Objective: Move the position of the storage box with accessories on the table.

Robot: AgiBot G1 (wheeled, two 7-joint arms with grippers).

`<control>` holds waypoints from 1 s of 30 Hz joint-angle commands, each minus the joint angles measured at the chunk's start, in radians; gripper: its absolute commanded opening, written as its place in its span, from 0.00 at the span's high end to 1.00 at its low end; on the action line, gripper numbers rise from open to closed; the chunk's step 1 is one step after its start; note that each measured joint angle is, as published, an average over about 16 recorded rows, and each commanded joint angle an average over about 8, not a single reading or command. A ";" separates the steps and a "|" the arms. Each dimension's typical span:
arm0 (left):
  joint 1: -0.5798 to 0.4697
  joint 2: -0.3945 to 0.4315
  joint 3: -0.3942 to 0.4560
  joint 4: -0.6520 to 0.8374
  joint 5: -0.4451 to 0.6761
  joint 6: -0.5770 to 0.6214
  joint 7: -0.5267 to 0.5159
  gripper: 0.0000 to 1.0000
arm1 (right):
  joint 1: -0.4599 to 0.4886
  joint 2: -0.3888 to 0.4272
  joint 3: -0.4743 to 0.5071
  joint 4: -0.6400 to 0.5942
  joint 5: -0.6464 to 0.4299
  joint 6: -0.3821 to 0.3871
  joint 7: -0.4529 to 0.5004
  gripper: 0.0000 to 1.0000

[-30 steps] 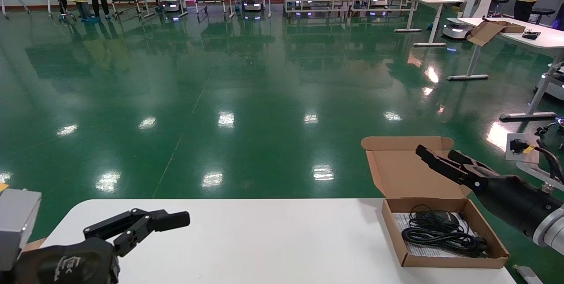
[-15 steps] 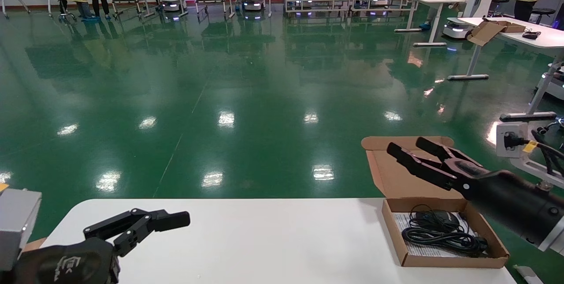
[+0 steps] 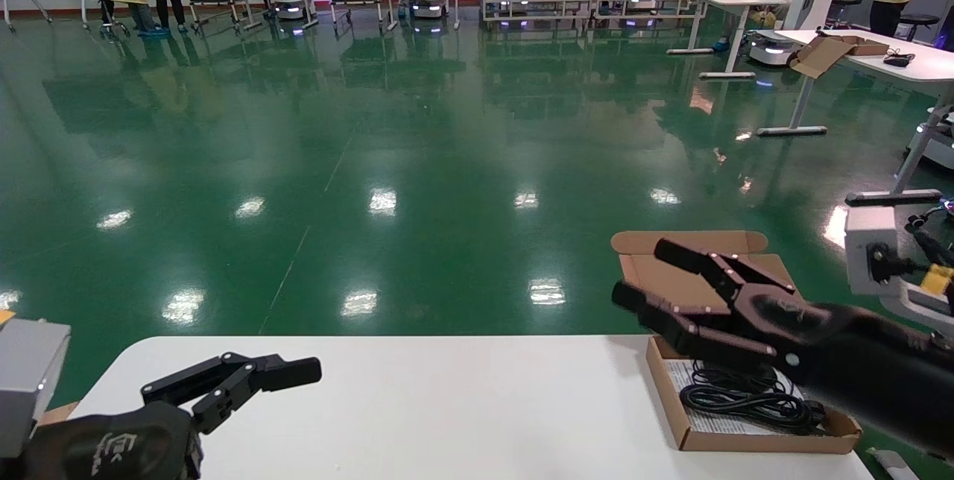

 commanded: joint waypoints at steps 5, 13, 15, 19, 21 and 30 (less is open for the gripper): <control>0.000 0.000 0.000 0.000 0.000 0.000 0.000 0.00 | -0.031 0.029 0.041 0.095 -0.030 -0.076 0.018 0.00; 0.000 0.000 0.000 0.000 0.000 0.000 0.000 0.00 | -0.072 0.069 0.097 0.223 -0.071 -0.179 0.042 0.00; 0.000 0.000 0.000 0.000 0.000 0.000 0.000 0.00 | -0.082 0.079 0.111 0.254 -0.082 -0.204 0.048 0.00; 0.000 0.000 0.000 0.000 0.000 0.000 0.000 0.00 | -0.102 0.099 0.138 0.318 -0.102 -0.256 0.060 0.00; 0.000 0.000 0.000 0.000 0.000 0.000 0.000 0.00 | -0.112 0.108 0.151 0.348 -0.112 -0.279 0.066 0.00; 0.000 0.000 0.000 0.000 0.000 0.000 0.000 0.00 | -0.137 0.132 0.185 0.426 -0.137 -0.343 0.080 0.00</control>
